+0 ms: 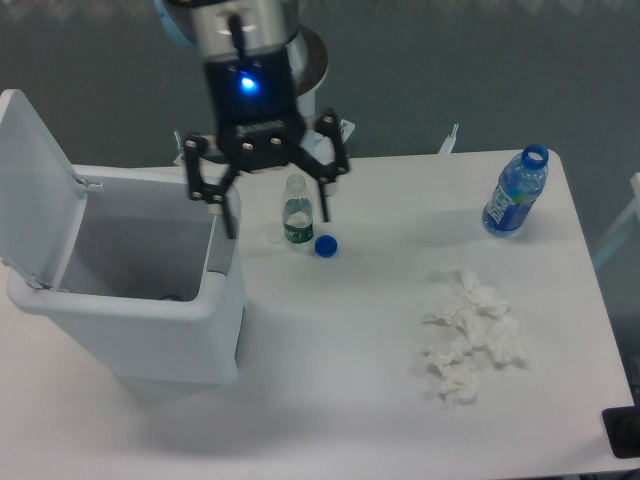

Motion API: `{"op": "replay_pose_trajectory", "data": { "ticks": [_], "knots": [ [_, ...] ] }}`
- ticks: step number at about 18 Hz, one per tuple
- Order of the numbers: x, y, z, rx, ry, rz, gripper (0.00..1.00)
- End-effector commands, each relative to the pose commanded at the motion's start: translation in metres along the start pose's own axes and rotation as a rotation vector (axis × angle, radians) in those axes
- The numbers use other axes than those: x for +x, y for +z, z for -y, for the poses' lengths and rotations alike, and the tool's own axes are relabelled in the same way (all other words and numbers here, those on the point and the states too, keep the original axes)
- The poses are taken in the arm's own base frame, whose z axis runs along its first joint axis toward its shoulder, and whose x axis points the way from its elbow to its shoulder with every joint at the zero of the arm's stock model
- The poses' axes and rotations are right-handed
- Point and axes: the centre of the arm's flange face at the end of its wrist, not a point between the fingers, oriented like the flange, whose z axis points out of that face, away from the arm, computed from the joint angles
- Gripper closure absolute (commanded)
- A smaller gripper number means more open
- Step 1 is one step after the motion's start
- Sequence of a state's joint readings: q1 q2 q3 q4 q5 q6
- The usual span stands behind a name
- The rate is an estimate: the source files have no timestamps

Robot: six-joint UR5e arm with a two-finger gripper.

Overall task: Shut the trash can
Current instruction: 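Move the gripper toward the raised lid of the white trash can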

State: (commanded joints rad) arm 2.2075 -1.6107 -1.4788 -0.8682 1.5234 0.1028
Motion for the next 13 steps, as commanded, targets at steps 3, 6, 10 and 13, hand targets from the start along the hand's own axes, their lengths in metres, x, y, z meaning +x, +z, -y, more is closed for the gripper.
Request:
{"op": "replay_pose_trajectory", "data": {
  "ticks": [3,6,10,13],
  "knots": [
    [0.005,-0.011,0.001,0.018,-0.051,-0.032,0.00],
    [0.016,-0.031,0.002,0.047,-0.065,-0.092,0.00],
    [0.030,-0.056,0.001,0.080,-0.071,-0.169,0.00],
    [0.051,-0.064,0.001,0.089,-0.047,-0.251,0.00]
  ]
}}
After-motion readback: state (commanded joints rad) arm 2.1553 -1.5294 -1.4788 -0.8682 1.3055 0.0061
